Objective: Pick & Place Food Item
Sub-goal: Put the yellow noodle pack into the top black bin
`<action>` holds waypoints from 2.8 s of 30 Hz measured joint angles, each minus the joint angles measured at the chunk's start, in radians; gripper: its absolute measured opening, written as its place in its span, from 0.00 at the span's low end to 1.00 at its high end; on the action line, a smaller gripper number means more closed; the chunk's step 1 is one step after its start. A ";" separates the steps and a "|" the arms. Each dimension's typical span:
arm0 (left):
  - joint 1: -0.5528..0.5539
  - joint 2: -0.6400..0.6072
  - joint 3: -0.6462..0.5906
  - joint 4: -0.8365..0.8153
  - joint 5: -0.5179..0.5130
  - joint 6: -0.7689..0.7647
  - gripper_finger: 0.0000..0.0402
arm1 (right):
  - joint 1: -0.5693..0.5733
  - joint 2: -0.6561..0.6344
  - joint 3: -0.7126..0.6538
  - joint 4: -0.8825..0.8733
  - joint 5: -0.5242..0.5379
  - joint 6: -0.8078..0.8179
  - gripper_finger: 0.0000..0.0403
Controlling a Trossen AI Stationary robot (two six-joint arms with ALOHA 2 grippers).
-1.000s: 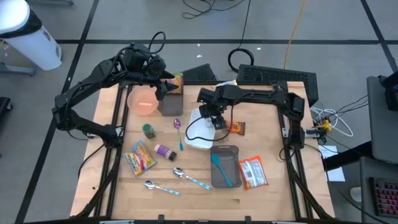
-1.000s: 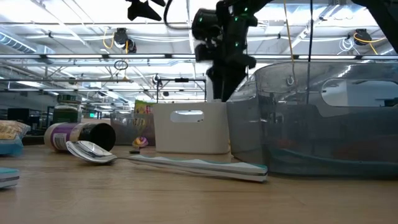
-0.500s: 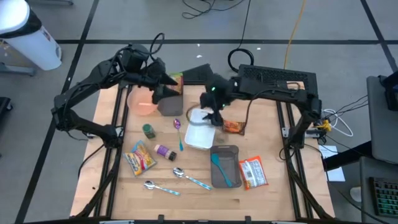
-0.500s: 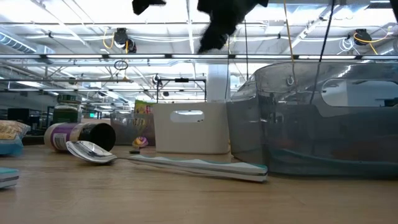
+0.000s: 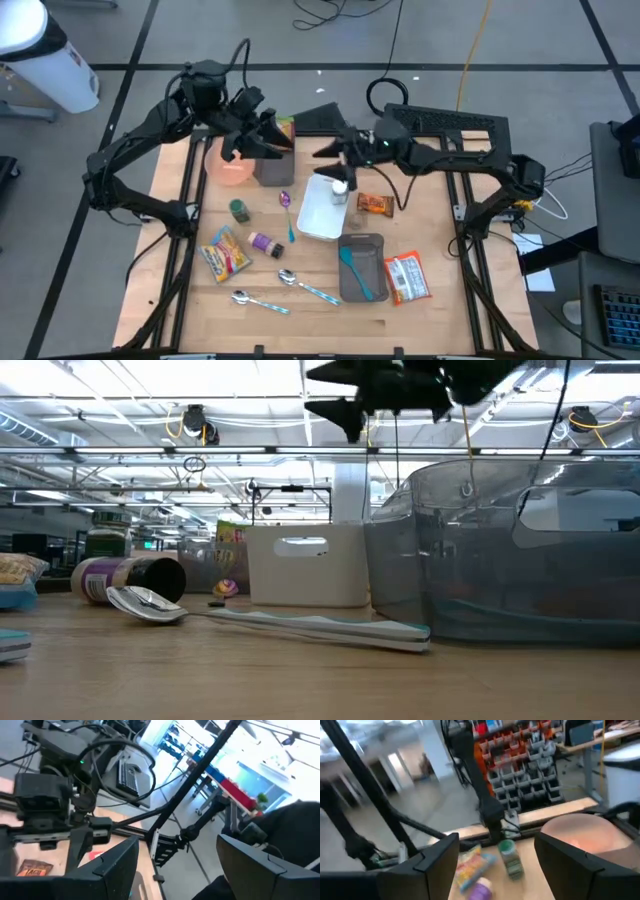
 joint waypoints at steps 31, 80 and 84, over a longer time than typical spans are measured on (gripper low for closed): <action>0.070 0.001 0.001 0.454 -0.588 -1.286 0.67 | -0.025 -0.002 -0.108 0.293 0.002 0.160 0.62; 0.068 0.001 0.001 0.327 -0.638 -0.262 0.67 | -0.032 -0.001 -0.107 1.052 0.110 1.148 0.62; 0.068 0.001 0.001 0.288 -0.638 -0.206 0.67 | -0.032 -0.001 -0.105 1.053 0.059 1.150 0.62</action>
